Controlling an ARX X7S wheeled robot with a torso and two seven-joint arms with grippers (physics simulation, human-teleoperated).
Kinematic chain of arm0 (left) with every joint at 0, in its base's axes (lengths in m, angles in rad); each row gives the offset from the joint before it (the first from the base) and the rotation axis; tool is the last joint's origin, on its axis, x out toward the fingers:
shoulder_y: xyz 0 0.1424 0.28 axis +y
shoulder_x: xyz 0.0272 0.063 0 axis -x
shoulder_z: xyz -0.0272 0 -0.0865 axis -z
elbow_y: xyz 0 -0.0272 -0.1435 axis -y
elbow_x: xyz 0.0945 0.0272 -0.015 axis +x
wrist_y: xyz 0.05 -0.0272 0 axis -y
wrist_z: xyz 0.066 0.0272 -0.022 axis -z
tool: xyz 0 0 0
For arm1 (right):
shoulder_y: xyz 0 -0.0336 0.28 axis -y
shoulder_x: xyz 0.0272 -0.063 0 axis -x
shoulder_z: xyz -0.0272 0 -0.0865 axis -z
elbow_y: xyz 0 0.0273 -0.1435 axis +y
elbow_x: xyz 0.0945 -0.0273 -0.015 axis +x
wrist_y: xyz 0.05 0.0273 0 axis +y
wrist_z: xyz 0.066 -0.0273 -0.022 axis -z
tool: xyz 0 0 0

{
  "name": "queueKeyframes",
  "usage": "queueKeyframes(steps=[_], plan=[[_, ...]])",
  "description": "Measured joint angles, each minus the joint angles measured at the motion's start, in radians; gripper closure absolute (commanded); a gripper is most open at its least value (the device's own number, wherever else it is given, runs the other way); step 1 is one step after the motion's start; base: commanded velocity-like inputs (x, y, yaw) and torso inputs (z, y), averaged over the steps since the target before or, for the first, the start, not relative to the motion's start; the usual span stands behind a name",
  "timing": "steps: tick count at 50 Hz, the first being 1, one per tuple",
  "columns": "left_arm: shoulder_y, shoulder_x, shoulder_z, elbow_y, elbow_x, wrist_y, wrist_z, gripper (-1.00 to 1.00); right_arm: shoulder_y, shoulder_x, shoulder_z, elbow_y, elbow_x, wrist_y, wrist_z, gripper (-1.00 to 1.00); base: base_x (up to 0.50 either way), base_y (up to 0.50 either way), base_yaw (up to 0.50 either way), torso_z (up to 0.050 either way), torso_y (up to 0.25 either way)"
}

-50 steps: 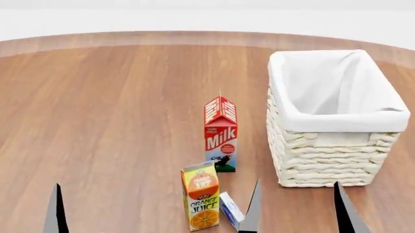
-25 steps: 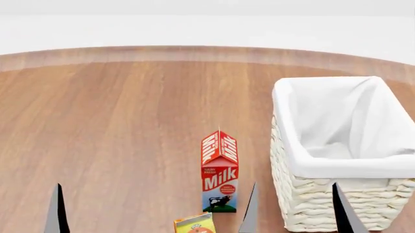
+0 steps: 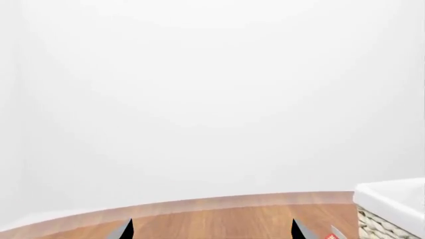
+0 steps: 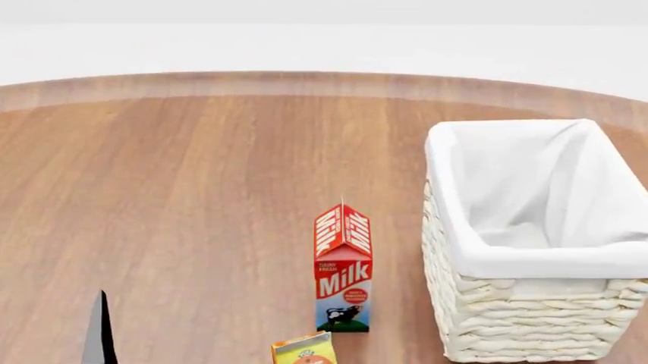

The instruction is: Pick up the tomato sauce, and put it in the basket.

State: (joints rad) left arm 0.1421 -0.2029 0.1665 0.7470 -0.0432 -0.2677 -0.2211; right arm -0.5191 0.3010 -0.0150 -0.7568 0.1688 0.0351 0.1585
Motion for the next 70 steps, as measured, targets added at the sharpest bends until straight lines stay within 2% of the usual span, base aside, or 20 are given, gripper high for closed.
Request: queueKeyframes(steps=[13, 34, 70], plan=[[-0.002, -0.009, 0.016, 0.006, 0.008, -0.007, -0.011, -1.0, -0.129, -0.003, -0.004, 0.131, -0.022, -0.136, -0.017, -1.0, 0.0, 0.0, 0.0, 0.0, 0.0], [-0.005, -0.024, 0.034, 0.008, 0.007, -0.01, -0.028, -1.0, -0.179, 0.0, -0.076, 0.303, -0.064, -0.221, -0.055, -1.0, 0.0, 0.0, 0.0, 0.0, 0.0], [-0.016, -0.054, 0.055, -0.001, -0.012, -0.008, -0.061, -1.0, -0.162, -0.013, -0.114, 0.418, -0.054, -0.181, -0.026, -1.0, 0.0, 0.0, 0.0, 0.0, 0.0]])
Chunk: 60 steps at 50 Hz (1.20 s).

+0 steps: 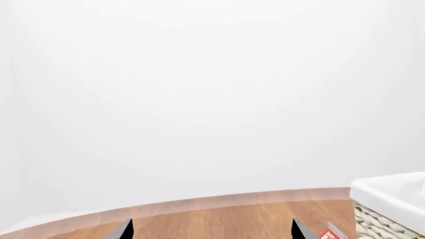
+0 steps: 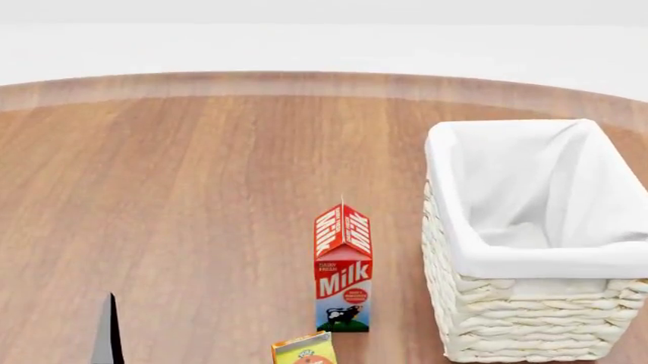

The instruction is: Pick up the tomato sauce, and put it in the basket.

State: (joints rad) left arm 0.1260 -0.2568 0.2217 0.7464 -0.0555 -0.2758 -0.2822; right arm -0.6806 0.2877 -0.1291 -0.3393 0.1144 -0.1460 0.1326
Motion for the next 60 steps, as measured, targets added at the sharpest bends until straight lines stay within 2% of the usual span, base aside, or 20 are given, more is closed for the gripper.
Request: queueKeyframes(steps=[22, 60], plan=[[-0.005, -0.013, 0.01, -0.017, -0.014, 0.012, -0.016, -1.0, 0.068, -0.009, -0.045, 0.092, 0.002, 0.009, -0.011, -1.0, 0.0, 0.0, 0.0, 0.0, 0.0], [-0.003, -0.034, 0.023, -0.025, -0.034, 0.03, -0.043, -1.0, 0.173, -0.024, -0.054, 0.132, 0.06, 0.222, 0.031, -1.0, 0.0, 0.0, 0.0, 0.0, 0.0]])
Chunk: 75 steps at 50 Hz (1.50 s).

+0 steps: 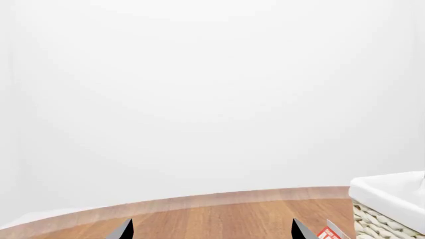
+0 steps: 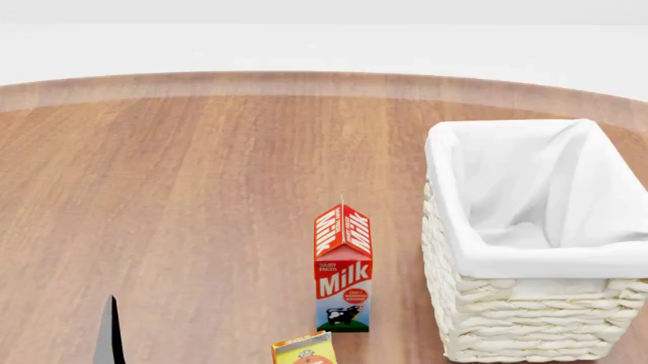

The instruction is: Pick up the tomato sauce, and put it in the basket.

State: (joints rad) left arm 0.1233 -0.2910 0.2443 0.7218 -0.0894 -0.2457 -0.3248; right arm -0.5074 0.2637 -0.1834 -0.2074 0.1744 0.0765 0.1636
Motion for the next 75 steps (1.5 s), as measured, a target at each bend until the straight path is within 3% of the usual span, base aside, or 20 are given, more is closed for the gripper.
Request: queueKeyframes(steps=[5, 6, 21, 43, 57, 75], plan=[[-0.001, -0.002, 0.001, 0.0, -0.004, 0.001, -0.003, -1.0, 0.007, 0.0, -0.003, 0.006, 0.006, 0.012, 0.001, -1.0, 0.0, 0.0, 0.0, 0.0, 0.0], [-0.001, -0.003, 0.001, -0.001, -0.004, 0.001, -0.003, -1.0, 0.008, 0.0, -0.004, 0.006, 0.007, 0.013, 0.001, 1.0, 0.0, 0.0, 0.0, 0.0, 0.0], [-0.003, -0.009, 0.007, -0.005, -0.014, 0.003, -0.01, -1.0, -0.002, 0.014, -0.014, -0.031, 0.012, -0.003, 0.009, 1.0, 0.0, 0.0, 0.0, 0.0, 0.0], [-0.01, -0.022, 0.003, 0.006, -0.036, -0.018, -0.02, -1.0, 0.071, 0.092, 0.079, -0.433, 0.081, 0.063, 0.059, 1.0, 0.0, 0.0, 0.0, 0.0, 0.0], [-0.015, -0.027, 0.009, -0.001, -0.044, -0.019, -0.024, -1.0, 0.289, 0.146, 0.168, -0.601, 0.185, 0.248, 0.116, 1.0, 0.0, 0.0, 0.0, 0.0, 0.0], [-0.017, -0.034, 0.017, 0.004, -0.048, -0.024, -0.033, -1.0, 0.773, 0.209, 0.192, -0.601, 0.298, 0.503, 0.168, 1.0, 0.0, 0.0, 0.0, 0.0, 0.001]])
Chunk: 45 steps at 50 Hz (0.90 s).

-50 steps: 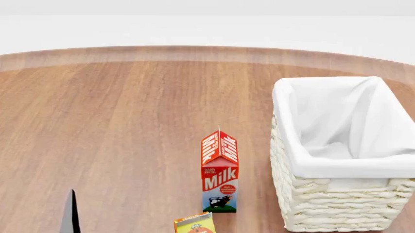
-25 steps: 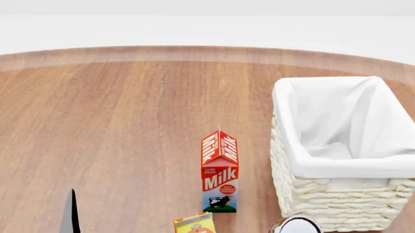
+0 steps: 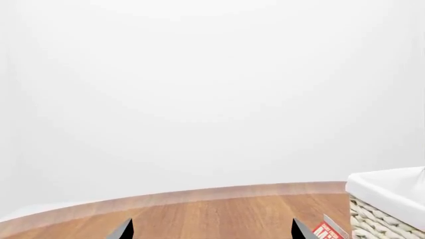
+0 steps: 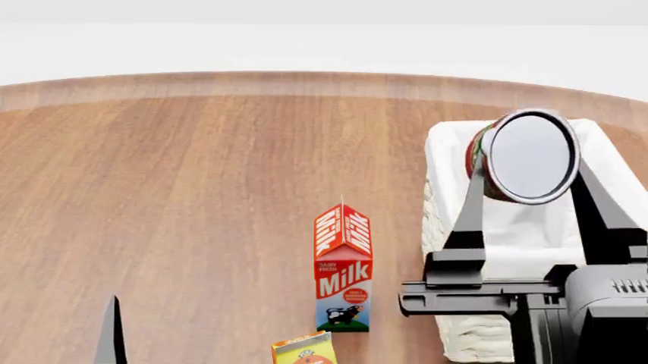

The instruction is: Pick up the tomato sauce, and put it in the basket.

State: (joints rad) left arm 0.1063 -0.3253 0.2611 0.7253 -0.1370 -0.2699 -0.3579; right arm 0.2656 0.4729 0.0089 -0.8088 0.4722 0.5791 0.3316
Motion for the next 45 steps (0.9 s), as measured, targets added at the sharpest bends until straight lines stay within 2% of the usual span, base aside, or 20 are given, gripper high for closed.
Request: queueKeyframes(steps=[9, 18, 45], plan=[[-0.002, -0.004, 0.002, 0.0, -0.003, -0.001, -0.004, -1.0, 0.238, -0.005, -0.037, 0.139, 0.006, 0.052, -0.016, 1.0, 0.0, 0.0, 0.0, 0.0, 0.0], [-0.005, -0.006, 0.004, -0.007, -0.005, 0.003, -0.006, -1.0, 0.452, -0.036, -0.094, 0.374, -0.017, 0.042, -0.061, 1.0, 0.0, 0.0, 0.0, 0.0, 0.0], [-0.012, -0.011, 0.011, -0.029, -0.014, 0.007, -0.017, -1.0, 1.015, -0.228, -0.258, 1.534, -0.196, -0.319, -0.235, 1.0, 0.0, 0.0, 0.0, 0.0, 0.0]])
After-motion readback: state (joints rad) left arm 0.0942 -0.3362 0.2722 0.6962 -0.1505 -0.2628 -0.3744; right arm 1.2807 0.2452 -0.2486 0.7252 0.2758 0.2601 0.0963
